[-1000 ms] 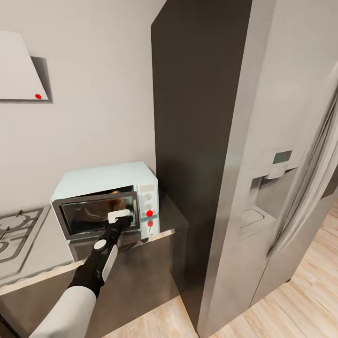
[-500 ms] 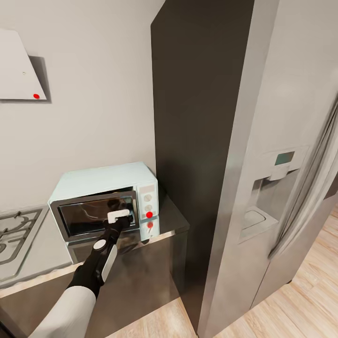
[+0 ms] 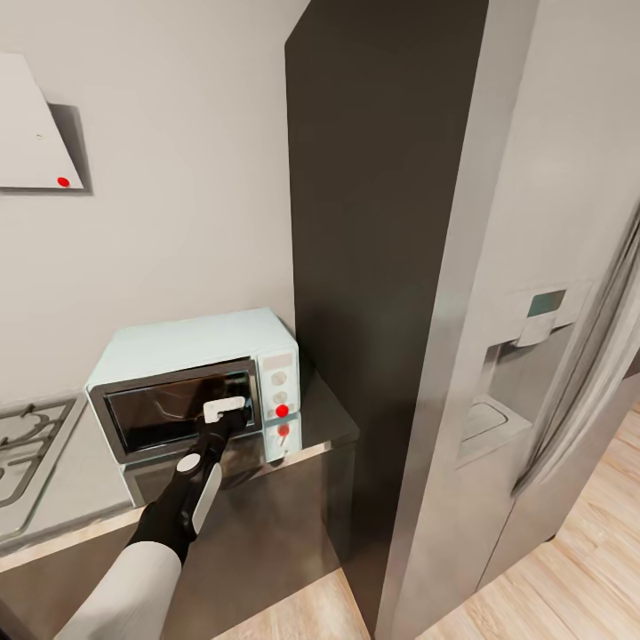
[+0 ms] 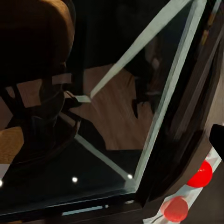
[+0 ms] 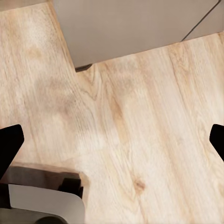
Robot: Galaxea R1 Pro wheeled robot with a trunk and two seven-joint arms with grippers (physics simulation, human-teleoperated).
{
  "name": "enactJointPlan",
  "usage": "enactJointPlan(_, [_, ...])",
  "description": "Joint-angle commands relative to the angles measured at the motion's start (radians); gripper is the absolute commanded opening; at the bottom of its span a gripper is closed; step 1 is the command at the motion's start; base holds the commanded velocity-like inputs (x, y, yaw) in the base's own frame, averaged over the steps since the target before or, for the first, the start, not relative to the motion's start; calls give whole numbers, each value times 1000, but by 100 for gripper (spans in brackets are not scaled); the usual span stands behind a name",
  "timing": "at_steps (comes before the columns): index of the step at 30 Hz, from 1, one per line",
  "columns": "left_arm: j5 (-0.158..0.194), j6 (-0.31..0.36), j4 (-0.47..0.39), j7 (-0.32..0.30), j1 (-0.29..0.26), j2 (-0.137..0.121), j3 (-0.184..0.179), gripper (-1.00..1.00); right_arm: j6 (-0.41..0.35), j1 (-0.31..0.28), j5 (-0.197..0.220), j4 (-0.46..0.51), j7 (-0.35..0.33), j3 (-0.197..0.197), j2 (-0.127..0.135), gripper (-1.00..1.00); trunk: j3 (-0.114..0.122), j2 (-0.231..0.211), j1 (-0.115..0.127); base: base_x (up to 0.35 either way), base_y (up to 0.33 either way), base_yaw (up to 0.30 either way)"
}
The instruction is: In the kitchen, take the popcorn bag from the countertop, put it into the microwave, and heat it until the popcorn is cooked so the cooked popcorn ends up inside the bag.
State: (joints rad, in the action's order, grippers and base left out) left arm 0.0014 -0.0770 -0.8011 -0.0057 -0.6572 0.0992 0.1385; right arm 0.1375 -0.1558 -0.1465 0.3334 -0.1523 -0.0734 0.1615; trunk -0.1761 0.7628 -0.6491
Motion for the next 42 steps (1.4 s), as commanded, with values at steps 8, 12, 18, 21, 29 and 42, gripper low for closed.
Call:
enactJointPlan(8, [0,-3,0,1,-1,1,3,100,4,-1,-10,-1,-7,-8,0,100,-1,1,0,86,0,0])
enactJointPlan(12, [0,-3,0,0,-1,1,3,100,4,-1,-10,-1,-7,-8,0,100,-1,1,0,4,0,0])
enactJointPlan(18, [0,-3,0,0,-1,1,2,100,4,-1,-10,-1,-7,-8,-2,100,-1,1,0,58,0,0])
enactJointPlan(21, [0,-3,0,0,-1,1,3,100,4,-1,-10,-1,-7,-8,-2,100,-1,1,0,45,0,0])
enactJointPlan(29, [0,-3,0,0,-1,1,3,100,4,1,-10,-1,-7,-7,-2,100,-1,1,0,-246,0,0])
enactJointPlan(42, [0,-3,0,0,1,0,4,100,4,1,-10,-1,-6,-3,-3,100,-1,1,0,-346,0,0])
